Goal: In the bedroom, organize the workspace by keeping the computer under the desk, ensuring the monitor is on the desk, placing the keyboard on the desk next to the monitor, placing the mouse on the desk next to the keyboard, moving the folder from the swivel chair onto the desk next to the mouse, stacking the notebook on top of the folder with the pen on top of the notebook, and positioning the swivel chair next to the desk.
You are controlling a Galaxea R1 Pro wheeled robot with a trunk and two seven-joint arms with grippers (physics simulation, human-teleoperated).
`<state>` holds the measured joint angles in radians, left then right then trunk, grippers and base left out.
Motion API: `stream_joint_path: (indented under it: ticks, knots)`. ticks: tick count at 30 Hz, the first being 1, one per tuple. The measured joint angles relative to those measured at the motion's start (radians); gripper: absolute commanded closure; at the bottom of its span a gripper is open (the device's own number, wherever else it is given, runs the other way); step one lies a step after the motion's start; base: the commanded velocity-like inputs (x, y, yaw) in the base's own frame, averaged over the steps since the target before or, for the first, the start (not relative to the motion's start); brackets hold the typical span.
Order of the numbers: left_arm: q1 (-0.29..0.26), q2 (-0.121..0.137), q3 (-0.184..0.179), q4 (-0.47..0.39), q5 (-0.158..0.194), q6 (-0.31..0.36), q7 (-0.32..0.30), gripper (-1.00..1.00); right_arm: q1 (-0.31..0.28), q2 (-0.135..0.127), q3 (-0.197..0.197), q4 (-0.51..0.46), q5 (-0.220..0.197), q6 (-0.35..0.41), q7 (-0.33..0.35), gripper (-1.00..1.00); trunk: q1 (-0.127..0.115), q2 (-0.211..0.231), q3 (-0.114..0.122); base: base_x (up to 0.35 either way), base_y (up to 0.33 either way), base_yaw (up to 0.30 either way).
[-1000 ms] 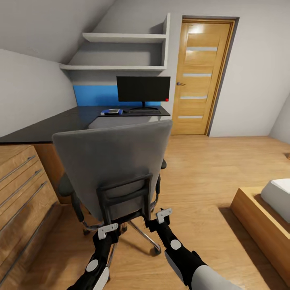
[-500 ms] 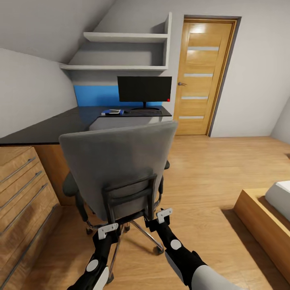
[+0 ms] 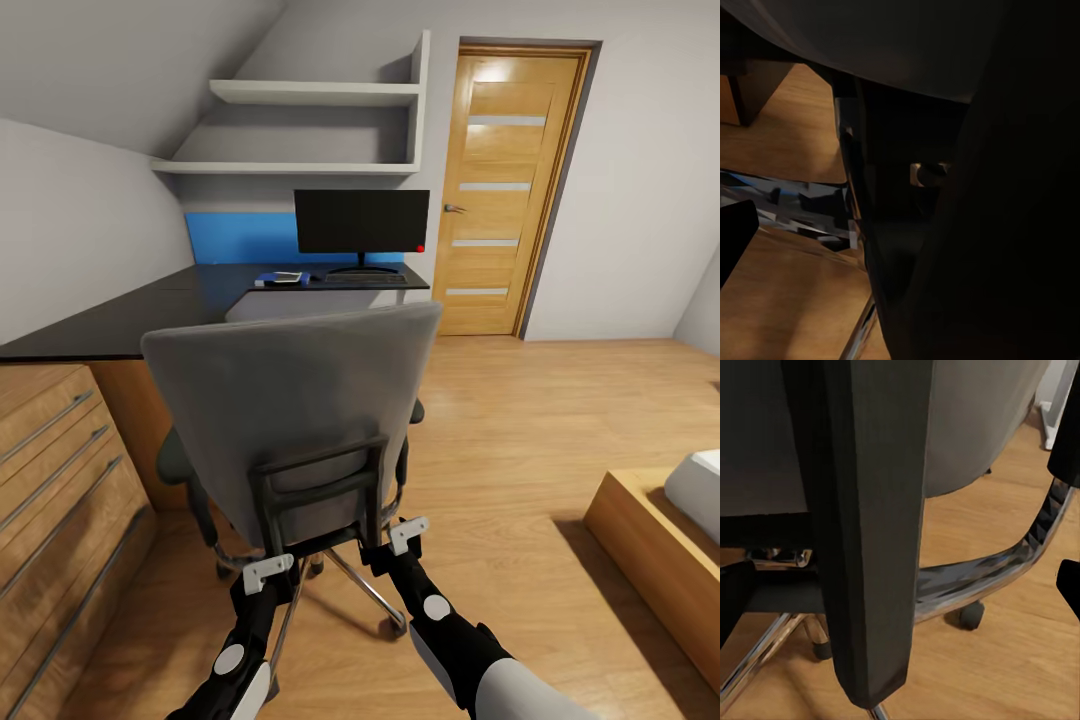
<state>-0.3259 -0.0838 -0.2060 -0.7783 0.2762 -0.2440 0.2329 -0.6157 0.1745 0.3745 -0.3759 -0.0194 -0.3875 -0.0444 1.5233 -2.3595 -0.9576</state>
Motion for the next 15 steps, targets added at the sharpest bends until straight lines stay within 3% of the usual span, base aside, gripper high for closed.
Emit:
stream_joint_path:
  ticks: [7,15]
  knots:
    - [0.0,0.0,-0.001,0.002,0.0,0.0,0.0,-1.0,0.0,0.0,0.0,0.0,0.0,0.0,0.0,-1.0,0.0,0.0,0.0,0.12,-0.099,0.0]
    - [0.0,0.0,0.0,0.002,0.0,0.0,0.0,-1.0,0.0,0.0,0.0,0.0,0.0,0.0,0.0,-1.0,0.0,0.0,0.0,0.133,-0.016,0.0]
